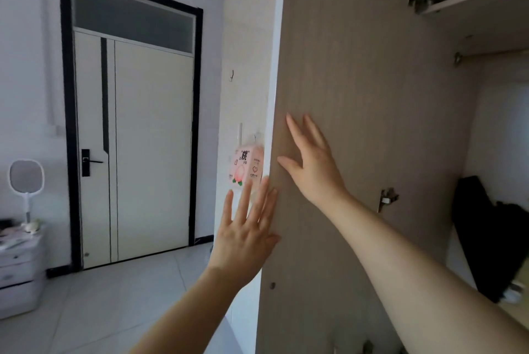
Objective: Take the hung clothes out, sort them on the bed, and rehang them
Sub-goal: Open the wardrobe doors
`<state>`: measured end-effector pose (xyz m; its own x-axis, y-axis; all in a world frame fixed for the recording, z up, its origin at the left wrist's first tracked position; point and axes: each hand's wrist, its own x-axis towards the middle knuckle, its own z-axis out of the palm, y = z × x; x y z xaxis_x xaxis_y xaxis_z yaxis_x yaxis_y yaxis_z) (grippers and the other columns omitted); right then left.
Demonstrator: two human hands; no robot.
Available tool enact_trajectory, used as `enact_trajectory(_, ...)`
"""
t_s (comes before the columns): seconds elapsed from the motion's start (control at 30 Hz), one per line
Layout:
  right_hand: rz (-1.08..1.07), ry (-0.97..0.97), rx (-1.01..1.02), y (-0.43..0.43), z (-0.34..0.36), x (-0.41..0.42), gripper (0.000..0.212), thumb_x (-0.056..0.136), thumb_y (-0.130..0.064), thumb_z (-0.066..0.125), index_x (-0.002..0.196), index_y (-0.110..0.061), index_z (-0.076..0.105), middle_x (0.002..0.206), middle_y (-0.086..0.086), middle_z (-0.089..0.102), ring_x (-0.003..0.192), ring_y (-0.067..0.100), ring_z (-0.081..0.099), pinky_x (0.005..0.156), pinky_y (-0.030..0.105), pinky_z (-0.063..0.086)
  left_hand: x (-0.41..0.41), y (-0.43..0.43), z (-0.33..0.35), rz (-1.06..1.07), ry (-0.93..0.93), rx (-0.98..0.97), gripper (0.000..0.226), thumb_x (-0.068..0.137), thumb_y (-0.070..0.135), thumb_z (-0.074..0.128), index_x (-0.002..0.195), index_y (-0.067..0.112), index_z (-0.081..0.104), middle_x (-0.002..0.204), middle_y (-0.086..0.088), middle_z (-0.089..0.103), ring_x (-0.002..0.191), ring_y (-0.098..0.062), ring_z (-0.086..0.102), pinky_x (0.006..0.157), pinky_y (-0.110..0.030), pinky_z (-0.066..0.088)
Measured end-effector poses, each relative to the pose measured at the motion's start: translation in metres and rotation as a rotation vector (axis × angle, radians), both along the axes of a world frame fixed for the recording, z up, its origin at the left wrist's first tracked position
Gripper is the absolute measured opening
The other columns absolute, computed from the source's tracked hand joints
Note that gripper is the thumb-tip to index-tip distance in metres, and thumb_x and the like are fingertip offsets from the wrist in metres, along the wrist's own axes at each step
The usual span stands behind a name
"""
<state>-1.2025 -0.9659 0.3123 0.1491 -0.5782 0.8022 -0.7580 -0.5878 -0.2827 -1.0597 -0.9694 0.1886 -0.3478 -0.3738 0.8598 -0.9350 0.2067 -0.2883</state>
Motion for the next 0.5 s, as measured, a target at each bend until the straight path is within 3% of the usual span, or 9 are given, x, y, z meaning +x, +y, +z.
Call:
enact_trajectory(0.13,-0.01,0.019,0.011,-0.012,-0.003,0.008,0.073,0.091,-0.024,0.059,0.147,-0.037,0.016,0.158,-0.004,0.002,0.145,0.017,0.001,0.114,0.032,0.016,0.005,-0.012,0.002,0.004,0.015,0.003,0.092,0.071,0.045,0.072,0.142,0.008,0.029,0.153,-0.012,0.019,0.136,-0.035,0.024,0.107,-0.053,0.02)
enact_trajectory(0.2,-0.023,0.037,0.003,-0.017,-0.003,0.009,0.072,0.091,-0.022,0.059,0.147,-0.037,0.016,0.158,-0.004,0.002,0.145,0.017,0.001,0.115,0.034,0.018,0.008,-0.017,0.002,0.01,0.021,0.011,0.094,0.069,0.045,0.073,0.143,0.008,0.027,0.154,-0.011,0.015,0.136,-0.035,0.025,0.107,-0.054,0.021)
enact_trajectory(0.37,-0.072,0.077,-0.011,-0.019,-0.003,0.012,0.071,0.092,-0.021,0.057,0.148,-0.034,0.014,0.158,-0.002,0.001,0.145,0.019,0.002,0.114,0.034,0.02,0.009,-0.018,0.006,0.027,0.042,0.059,0.099,0.065,0.046,0.077,0.141,0.008,0.027,0.15,-0.013,0.023,0.134,-0.036,0.027,0.103,-0.058,0.032)
enact_trajectory(0.5,-0.082,0.095,0.028,-0.011,0.0,0.009,0.076,0.091,-0.02,0.059,0.148,-0.036,0.013,0.158,-0.002,0.001,0.145,0.018,0.005,0.115,0.034,0.02,0.007,-0.008,0.007,0.014,0.048,0.063,0.094,0.067,0.04,0.076,0.142,0.009,0.028,0.151,-0.012,0.023,0.136,-0.035,0.025,0.108,-0.056,0.023)
